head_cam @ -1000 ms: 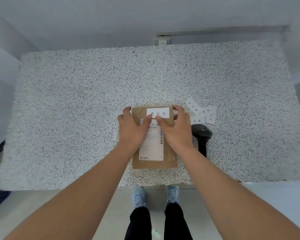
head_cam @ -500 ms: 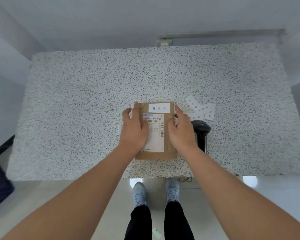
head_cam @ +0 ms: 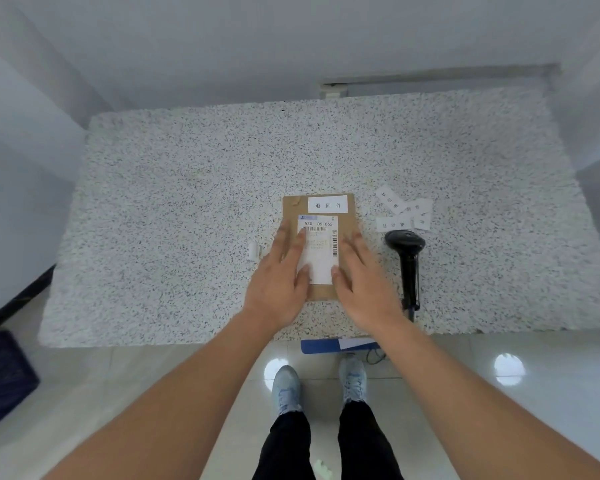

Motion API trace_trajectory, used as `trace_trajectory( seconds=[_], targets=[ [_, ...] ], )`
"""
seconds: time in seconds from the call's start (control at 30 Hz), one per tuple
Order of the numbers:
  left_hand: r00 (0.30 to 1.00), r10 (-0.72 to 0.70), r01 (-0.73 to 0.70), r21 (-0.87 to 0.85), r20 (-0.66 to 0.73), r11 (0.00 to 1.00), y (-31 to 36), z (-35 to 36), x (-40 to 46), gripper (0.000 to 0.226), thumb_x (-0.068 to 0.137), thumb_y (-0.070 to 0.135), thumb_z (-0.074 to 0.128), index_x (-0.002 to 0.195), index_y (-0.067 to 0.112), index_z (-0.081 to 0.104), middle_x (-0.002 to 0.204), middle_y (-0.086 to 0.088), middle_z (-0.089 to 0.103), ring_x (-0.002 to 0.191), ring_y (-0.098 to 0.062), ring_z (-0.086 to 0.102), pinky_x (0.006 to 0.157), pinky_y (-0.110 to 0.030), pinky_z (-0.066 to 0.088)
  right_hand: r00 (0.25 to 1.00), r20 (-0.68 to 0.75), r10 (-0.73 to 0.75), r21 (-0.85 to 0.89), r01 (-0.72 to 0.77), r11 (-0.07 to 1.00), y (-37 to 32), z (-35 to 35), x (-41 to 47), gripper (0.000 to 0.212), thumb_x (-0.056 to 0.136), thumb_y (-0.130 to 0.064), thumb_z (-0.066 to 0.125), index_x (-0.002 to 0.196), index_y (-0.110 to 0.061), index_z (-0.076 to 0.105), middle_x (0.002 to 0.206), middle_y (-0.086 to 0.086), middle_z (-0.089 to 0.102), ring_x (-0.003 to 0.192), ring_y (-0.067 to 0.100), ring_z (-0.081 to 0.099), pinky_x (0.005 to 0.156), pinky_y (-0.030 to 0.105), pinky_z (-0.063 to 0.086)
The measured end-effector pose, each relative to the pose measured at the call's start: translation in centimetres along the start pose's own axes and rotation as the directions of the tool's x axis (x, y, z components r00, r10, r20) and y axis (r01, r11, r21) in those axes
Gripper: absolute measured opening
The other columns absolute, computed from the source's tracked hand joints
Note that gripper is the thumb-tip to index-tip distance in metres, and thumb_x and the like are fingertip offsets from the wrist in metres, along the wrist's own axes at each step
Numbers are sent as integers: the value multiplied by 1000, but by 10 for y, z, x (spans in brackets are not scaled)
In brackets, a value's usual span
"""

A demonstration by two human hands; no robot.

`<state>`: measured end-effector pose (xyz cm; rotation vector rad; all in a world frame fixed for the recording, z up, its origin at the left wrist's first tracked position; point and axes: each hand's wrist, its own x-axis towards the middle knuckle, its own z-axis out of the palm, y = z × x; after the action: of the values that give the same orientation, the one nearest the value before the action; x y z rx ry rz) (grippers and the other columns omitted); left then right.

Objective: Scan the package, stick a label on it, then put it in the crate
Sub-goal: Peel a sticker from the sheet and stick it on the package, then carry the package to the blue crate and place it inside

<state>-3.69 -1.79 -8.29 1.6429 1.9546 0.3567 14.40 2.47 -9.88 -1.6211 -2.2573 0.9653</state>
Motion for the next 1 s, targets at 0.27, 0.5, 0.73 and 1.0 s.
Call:
trace_trajectory(
  seconds=[0.27, 0.5, 0.73, 1.0],
  targets=[
    [986, 112, -112, -11, 119, 994, -10, 16, -8, 65, 108, 41, 30, 164, 31, -1, 170, 8, -22, 155, -32, 22, 118, -54, 37, 994, 107, -10, -40, 14, 999, 0, 2, -8, 68, 108, -48, 40, 165, -31, 8, 172, -11, -15, 157, 24, 14, 121, 53, 30],
    [983, 155, -149, -63, 100, 987, -8, 11, -3, 66, 110, 32, 32, 165, 17, -3, 170, 0, -23, 159, -27, 2, 124, -51, 26, 994, 112, 10, -56, -4, 998, -11, 4, -1, 71, 108, -44, 42, 165, -23, 5, 172, -4, -17, 158, 29, 9, 124, 54, 24],
    [975, 221, -220, -18, 34, 975, 1, -29, 8, 65, 110, 32, 32, 164, 14, 1, 171, 0, -20, 159, -25, 1, 124, -53, 25, 1000, 19, -15, -67, 16, 998, -43, -20, 9, 72, 107, -43, 45, 165, -20, 10, 172, -2, -17, 158, 31, 12, 121, 55, 30],
    [958, 281, -281, 14, -53, 960, 28, -103, 0, 66, 110, 33, 34, 164, 13, 4, 171, 1, -20, 158, -30, 13, 122, -50, 32, 988, -110, -105, -113, 92, 989, -103, -73, 4, 67, 108, -41, 42, 164, -12, 18, 173, 9, -7, 153, 36, 23, 117, 54, 37]
  ],
)
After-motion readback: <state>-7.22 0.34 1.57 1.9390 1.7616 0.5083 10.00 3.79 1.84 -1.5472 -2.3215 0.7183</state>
